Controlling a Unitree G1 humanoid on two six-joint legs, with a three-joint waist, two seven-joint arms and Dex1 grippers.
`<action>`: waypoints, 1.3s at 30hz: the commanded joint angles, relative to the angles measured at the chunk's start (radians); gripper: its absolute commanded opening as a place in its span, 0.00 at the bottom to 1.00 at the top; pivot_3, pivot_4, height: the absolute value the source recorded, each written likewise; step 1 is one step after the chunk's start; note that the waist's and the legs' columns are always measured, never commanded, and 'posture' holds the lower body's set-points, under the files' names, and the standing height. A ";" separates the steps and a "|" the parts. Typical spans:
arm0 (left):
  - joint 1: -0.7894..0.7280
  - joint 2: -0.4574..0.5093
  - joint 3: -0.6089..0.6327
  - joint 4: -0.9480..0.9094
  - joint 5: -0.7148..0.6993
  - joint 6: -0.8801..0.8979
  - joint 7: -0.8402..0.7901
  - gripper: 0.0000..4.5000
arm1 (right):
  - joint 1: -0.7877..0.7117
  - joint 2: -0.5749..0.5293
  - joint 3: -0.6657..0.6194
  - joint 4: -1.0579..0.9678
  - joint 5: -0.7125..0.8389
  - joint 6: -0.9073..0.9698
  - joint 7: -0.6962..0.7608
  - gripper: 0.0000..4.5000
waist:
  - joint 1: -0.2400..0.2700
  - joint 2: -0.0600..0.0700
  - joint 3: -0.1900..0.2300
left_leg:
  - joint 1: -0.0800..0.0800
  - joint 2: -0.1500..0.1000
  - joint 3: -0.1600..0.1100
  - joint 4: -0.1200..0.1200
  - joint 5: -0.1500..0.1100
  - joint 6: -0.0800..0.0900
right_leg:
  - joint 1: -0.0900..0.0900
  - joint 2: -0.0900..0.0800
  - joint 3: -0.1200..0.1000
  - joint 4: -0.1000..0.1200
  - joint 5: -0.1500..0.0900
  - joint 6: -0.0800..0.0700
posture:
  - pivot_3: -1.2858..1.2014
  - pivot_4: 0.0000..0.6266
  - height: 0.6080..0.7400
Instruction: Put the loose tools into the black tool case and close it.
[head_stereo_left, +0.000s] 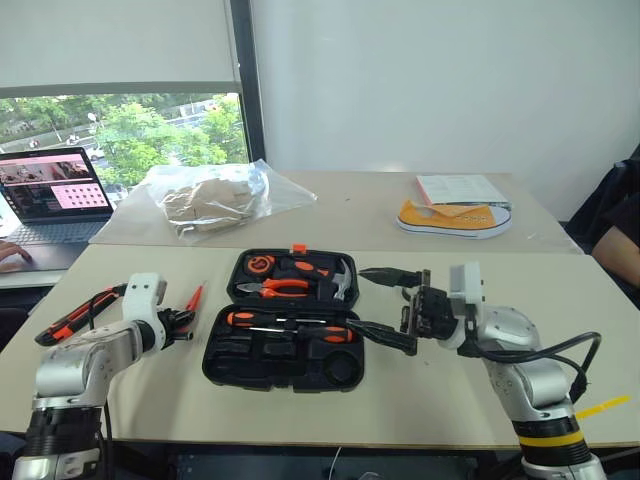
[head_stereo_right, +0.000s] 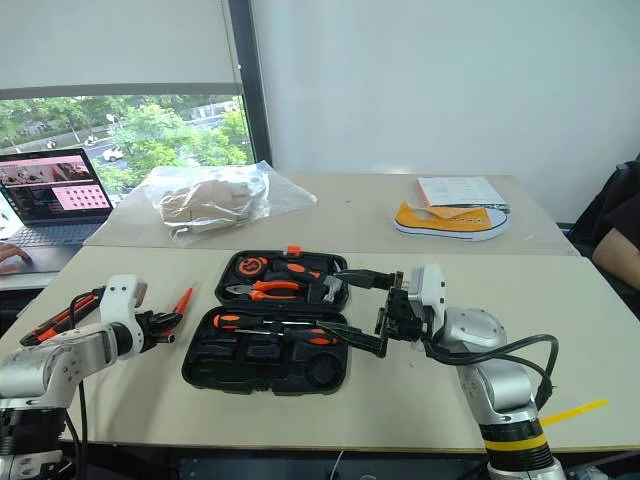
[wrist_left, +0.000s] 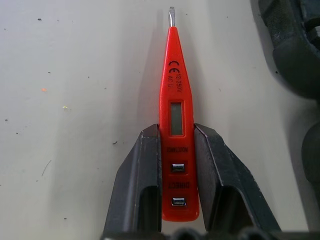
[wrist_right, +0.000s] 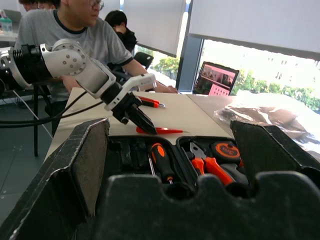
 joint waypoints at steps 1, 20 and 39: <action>0.038 0.086 0.058 -0.030 -0.044 -0.207 -0.304 0.10 | 0.010 -0.028 -0.030 -0.049 0.037 0.009 0.001 1.00 | -0.002 0.000 0.000 | -0.001 0.000 0.000 0.000 0.000 0.000 | -0.001 0.000 0.000 0.000 0.000 0.000 | 0.52 0.24 1.00; -0.289 0.186 -0.534 0.234 0.402 -0.894 -1.037 0.10 | 0.075 -0.082 -0.028 -0.115 0.062 0.036 -0.029 1.00 | 0.011 0.000 0.001 | -0.004 -0.003 0.004 0.001 0.000 0.001 | -0.001 0.003 0.000 -0.002 -0.001 0.000 | 0.52 0.24 1.00; -0.330 0.204 -0.615 0.316 0.540 -0.977 -1.132 0.10 | 0.093 -0.080 -0.028 -0.123 0.048 0.015 -0.062 1.00 | 0.007 0.000 0.001 | -0.004 -0.002 0.001 0.003 -0.003 0.005 | -0.001 0.002 0.000 -0.002 -0.002 0.004 | 0.52 0.24 1.00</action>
